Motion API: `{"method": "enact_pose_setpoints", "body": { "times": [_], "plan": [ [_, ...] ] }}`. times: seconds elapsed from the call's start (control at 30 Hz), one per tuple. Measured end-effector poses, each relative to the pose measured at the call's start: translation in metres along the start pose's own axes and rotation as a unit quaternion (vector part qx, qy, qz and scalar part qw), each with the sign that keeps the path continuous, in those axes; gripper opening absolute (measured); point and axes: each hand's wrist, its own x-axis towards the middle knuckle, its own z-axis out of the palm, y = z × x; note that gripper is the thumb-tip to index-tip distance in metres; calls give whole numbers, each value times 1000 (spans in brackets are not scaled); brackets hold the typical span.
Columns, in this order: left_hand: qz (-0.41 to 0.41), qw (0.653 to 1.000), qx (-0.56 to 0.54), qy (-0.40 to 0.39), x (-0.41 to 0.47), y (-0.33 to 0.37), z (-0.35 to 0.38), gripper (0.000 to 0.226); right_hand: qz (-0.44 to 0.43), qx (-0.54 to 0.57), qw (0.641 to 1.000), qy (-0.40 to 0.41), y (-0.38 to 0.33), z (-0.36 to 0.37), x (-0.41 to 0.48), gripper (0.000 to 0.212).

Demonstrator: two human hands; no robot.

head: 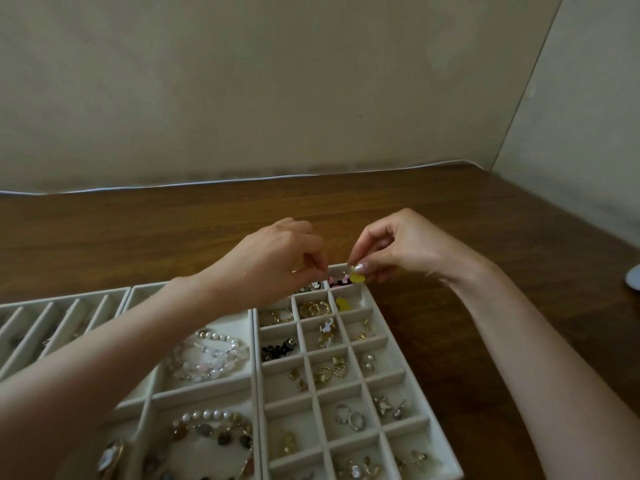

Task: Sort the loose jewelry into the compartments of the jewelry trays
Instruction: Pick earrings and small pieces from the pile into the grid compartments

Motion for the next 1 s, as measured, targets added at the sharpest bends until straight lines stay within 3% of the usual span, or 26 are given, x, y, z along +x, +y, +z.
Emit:
{"method": "enact_pose_setpoints", "body": {
  "times": [0.23,0.43,0.63,0.83,1.0],
  "plan": [
    [23,999,-16,-20,-1,5,5,11,11,-73,997,-38,-5,3,-2,13],
    [52,996,0,-66,-4,11,10,30,51,-108,991,-60,-6,12,0,10],
    [50,994,28,-94,-6,13,10,41,59,-177,982,-41,-12,21,-3,7],
    [45,993,33,-101,-5,13,12,41,42,-327,944,-13,-23,26,-10,14],
    [49,993,32,-100,-5,13,11,40,35,-320,947,2,-21,27,-10,1]
  ]
}}
